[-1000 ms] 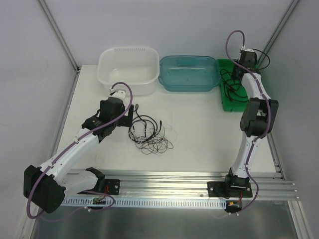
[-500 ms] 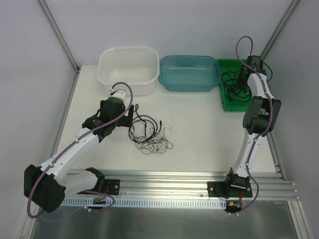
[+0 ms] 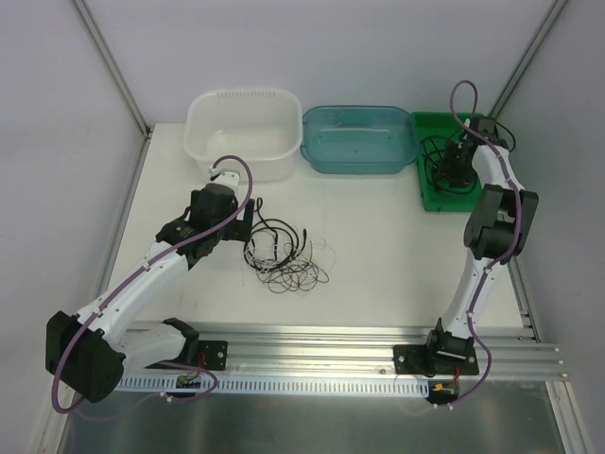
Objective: Untangle the cables
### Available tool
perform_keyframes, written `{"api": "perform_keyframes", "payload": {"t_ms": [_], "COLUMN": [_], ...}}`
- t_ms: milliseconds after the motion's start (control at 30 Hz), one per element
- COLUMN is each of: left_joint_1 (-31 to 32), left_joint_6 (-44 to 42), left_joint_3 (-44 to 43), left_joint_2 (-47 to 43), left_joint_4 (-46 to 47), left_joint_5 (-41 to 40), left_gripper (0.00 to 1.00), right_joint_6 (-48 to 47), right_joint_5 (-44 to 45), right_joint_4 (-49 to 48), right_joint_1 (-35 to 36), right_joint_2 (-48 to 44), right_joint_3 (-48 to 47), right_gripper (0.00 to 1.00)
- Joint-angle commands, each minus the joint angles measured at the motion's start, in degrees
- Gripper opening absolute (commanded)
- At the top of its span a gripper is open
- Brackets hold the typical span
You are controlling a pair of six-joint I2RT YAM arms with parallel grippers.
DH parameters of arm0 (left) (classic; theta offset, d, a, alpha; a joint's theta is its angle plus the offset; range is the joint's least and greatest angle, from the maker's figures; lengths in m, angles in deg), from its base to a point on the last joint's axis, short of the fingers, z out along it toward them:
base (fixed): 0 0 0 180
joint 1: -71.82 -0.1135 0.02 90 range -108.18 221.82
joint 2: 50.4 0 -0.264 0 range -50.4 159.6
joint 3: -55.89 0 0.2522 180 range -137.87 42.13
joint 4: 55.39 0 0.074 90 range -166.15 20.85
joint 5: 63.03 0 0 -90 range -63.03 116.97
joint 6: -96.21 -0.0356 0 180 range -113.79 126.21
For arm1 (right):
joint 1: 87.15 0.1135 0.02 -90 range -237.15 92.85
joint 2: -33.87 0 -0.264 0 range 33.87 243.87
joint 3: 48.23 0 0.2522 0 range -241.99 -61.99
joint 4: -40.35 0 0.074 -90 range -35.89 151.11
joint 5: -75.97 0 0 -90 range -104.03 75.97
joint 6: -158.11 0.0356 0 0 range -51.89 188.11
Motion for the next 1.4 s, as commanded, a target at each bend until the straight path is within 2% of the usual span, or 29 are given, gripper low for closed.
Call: {"api": "perform_keyframes", "payload": {"t_ms": [0,200,367,600,800,933,1033,1067,1167,1200,1267,1367], "left_joint_1": [-0.39,-0.39,-0.48,-0.39,-0.48,-0.48,-0.48,-0.39,-0.48,-0.48,-0.48,-0.48], "left_joint_6": [0.05,0.41,0.32,-0.03,-0.21,-0.3,-0.38,-0.39,-0.3,-0.3,-0.3,-0.3], "left_joint_3": [-2.03,-2.03,-1.95,-2.03,-2.03,-2.21,-2.21,-2.21,-2.21,-2.3,-2.3,-2.3], "left_joint_2": [-0.87,-1.48,-1.66,-0.96,0.27,1.24,1.59,1.68,1.68,1.6,1.42,1.07], "left_joint_4": [0.09,0.17,0.17,0.09,-0.09,-0.27,-0.35,-0.35,-0.44,-0.61,-0.53,-0.53], "left_joint_5": [1.29,1.56,1.47,1.47,1.47,1.38,1.55,1.56,1.73,1.82,1.99,1.99], "left_gripper": [0.99,0.99,0.99,0.99,0.99,0.99,0.99,0.99,0.99,0.99,0.99,0.99], "right_joint_6": [1.31,2.9,3.87,6.15,12.38,12.66,11.09,10.46,7.39,6.86,4.24,0.11], "right_joint_5": [-1.2,5.9,14.88,14.97,16.46,14.63,13.4,13.3,12.16,11.81,10.85,6.9], "right_joint_4": [-0.85,-6.38,-10.61,-9.47,-13.77,-15.71,-17.81,-18.34,-20.36,-20.89,-20.63,-18.62], "right_joint_1": [-0.03,-0.03,-0.29,-0.73,-0.73,-0.73,-0.64,-0.64,-0.55,-0.55,-0.55,-0.55], "right_joint_2": [-10.55,-19.43,-20.07,-9.79,-3.64,-0.38,0.33,0.24,-1.07,-1.51,-2.74,-4.59], "right_joint_3": [2.96,9.12,8.61,-4.13,-6.25,-6.95,-6.17,-5.73,-3.62,-3.09,-1.86,-0.19], "right_gripper": [0.5,0.51,0.5,0.51,0.52,0.51,0.44,0.37,0.25,0.14,0.01,0.01]}}
